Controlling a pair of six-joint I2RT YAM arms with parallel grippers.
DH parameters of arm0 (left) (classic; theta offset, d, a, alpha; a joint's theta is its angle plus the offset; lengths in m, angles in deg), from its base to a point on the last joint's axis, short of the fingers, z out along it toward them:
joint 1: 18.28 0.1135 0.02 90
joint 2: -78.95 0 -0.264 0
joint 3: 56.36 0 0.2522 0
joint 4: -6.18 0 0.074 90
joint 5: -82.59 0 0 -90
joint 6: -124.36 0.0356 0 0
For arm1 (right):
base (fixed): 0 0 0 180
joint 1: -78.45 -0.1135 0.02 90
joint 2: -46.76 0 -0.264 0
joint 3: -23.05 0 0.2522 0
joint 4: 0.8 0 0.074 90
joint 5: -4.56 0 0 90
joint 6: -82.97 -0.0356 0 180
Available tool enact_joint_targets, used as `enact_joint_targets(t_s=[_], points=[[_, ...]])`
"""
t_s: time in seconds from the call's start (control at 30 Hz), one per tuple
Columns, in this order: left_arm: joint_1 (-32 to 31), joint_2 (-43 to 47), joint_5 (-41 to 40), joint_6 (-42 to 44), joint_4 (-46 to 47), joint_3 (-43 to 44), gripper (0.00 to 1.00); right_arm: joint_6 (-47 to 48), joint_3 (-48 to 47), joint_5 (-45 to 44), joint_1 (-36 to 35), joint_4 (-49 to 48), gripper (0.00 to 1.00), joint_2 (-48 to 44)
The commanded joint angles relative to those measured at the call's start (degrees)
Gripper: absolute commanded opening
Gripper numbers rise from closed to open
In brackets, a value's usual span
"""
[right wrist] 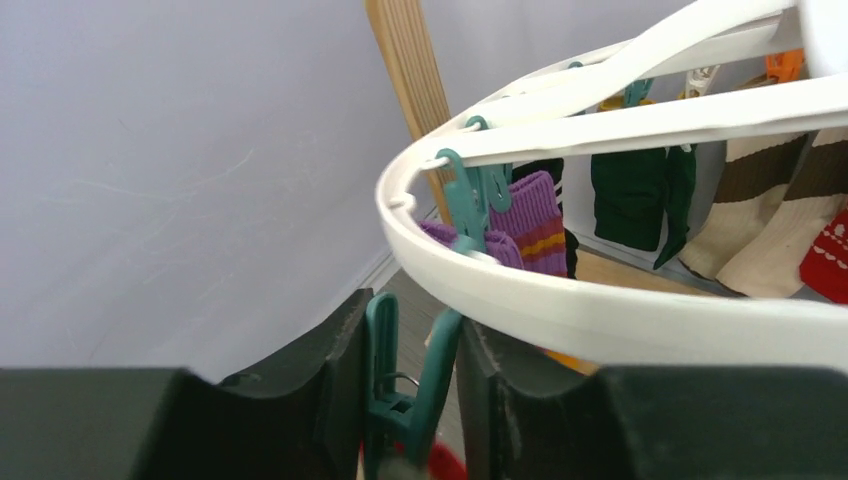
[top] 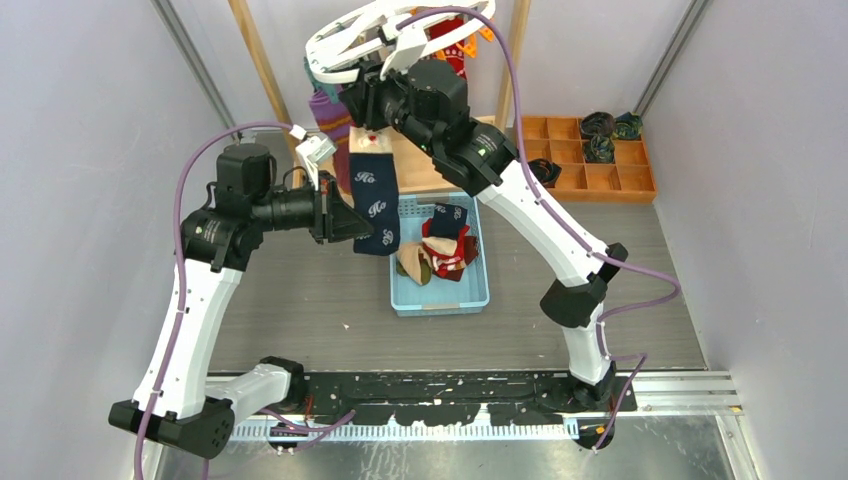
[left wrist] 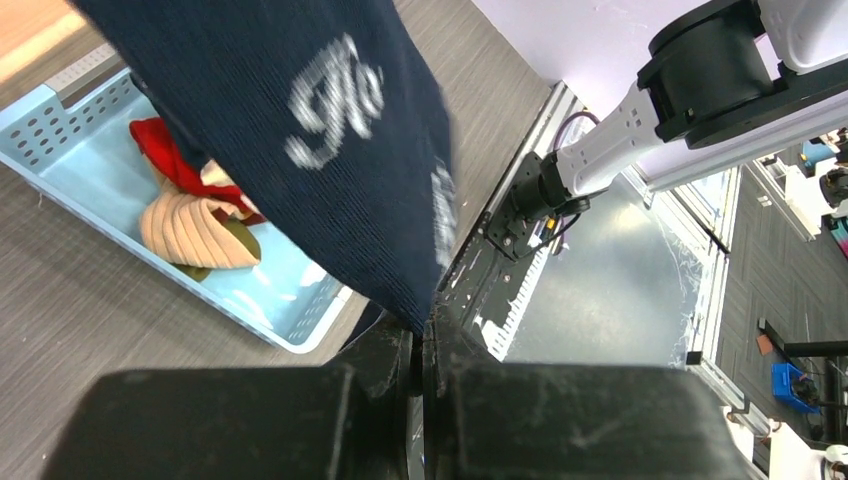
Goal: Remove the socks clipped to the hanger
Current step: Remove the sock from the hanger, then place the sock in the bin.
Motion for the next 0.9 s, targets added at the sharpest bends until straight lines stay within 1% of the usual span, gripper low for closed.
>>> enact_joint_targets(t_s=[0.0,0.07,0.13,0.17,0.3,0.33,0.37,0.4,0.43,0.5,0.57,0.63,0.7,0.87], points=[[-0.51,0.13,0.22,1.28,-1.39,2.77,0.00,-1.36,-2.35,0.34,0.44,-4.44,0.29,-0.64],[-0.51,0.01,-0.09,1.72,-1.97,3.05,0.00,-1.93,-2.18,0.33,0.67,-4.45,0.14,-0.85],[-0.51,-0.10,-0.35,2.25,-2.52,3.25,0.00,-2.41,-1.70,0.54,0.90,-4.59,0.04,-1.32],[-0.51,-0.20,-0.69,2.65,-2.95,3.28,0.00,-2.61,-1.31,0.79,0.99,-4.69,0.01,-1.57],[-0.51,-0.30,-1.70,4.86,-4.34,3.05,0.00,-4.82,1.86,2.47,1.85,-5.12,0.01,-3.66],[-0.51,-0.22,-1.85,5.45,-4.71,2.95,0.00,-5.44,3.34,3.23,2.05,-5.24,0.06,-4.58],[-0.51,-0.09,-2.03,6.15,-5.17,2.87,0.00,-6.09,4.97,4.30,2.32,-5.16,0.23,-5.52],[-0.51,0.13,-2.23,6.88,-5.54,2.85,0.00,-6.57,7.50,5.26,2.47,-5.28,0.42,-6.93],[-0.51,0.54,-2.49,7.82,-5.98,2.78,0.00,-6.76,10.65,6.41,2.45,-5.68,0.65,-9.39],[-0.51,1.29,-2.82,9.49,-6.50,2.45,0.00,-7.24,19.20,7.95,2.45,-7.90,0.78,-13.44],[-0.53,2.28,-3.00,11.43,-6.79,2.12,0.00,-8.27,28.32,10.73,2.54,-11.39,0.89,-18.84],[-0.51,2.68,-2.56,13.04,-7.61,2.21,0.00,-9.73,36.60,13.95,2.62,-14.56,0.96,-24.61],[-0.51,2.46,-1.87,14.28,-8.79,2.61,0.00,-11.08,43.89,18.08,2.63,-17.02,0.99,-29.26],[-0.51,2.28,-0.83,16.69,-10.79,3.55,0.00,-16.13,59.34,31.36,2.68,-24.73,1.00,-37.54]])
